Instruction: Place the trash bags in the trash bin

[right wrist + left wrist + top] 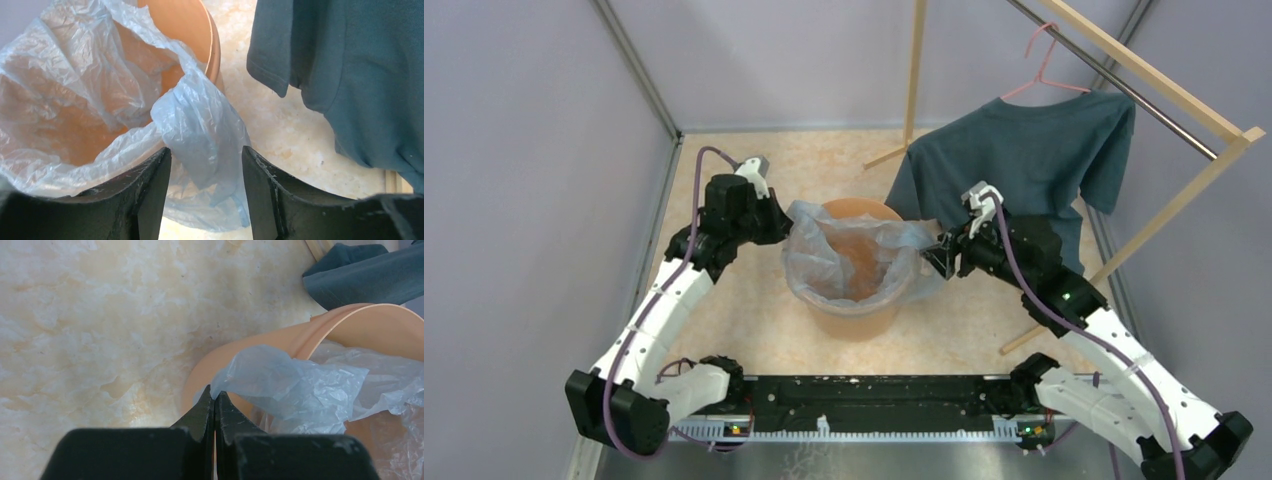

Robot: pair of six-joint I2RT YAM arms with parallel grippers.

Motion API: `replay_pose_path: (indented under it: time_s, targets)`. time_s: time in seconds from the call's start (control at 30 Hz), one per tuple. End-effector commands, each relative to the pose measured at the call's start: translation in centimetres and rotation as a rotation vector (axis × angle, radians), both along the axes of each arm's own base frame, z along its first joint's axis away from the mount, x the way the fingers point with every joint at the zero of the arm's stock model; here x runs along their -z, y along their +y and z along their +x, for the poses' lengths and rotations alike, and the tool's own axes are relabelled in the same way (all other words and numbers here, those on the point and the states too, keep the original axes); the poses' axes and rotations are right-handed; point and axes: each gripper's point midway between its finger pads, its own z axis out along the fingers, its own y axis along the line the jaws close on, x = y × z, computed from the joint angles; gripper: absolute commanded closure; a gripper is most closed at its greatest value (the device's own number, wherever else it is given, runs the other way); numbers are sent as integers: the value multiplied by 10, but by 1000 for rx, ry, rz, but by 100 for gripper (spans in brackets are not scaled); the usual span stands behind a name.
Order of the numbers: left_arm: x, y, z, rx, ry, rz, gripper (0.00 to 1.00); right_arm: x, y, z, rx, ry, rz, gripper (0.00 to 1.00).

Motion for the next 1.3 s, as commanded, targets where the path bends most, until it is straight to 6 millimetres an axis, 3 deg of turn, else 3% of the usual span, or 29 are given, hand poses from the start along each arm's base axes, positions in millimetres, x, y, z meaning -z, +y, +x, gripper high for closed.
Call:
replay_pose_path:
  time_s: [0.0,0.17,0.23,0.27,0.43,0.53,0.7,0.83,0.93,1.13,1.27]
  targets:
    - [-31,-1,2,9,-90,-23,100,-11,3,20,57,-63,50,52]
    - [-33,0,5,-1,-98,-25,100,-21,7,34,100,-78,113,73]
    - [-35,2,7,-16,-107,-22,100,-30,4,41,155,-79,163,94]
    - [-37,2,9,-21,-119,-27,100,-32,0,45,199,-71,188,100]
    - [-45,9,18,-89,-162,-34,100,-31,-7,58,315,-33,292,100]
    - [-43,21,26,-178,-173,-17,95,-10,-19,71,439,21,270,100]
    - [-39,15,45,-162,-144,7,95,17,-21,76,469,52,231,100]
    - [-15,10,59,-147,-73,42,100,35,-21,75,466,77,196,100]
    - [12,7,60,-139,0,62,100,36,-14,71,411,73,189,100]
    - [59,17,41,-171,113,100,100,22,-2,73,351,58,193,100]
    - [74,16,22,-156,154,78,100,40,-4,81,398,90,164,100]
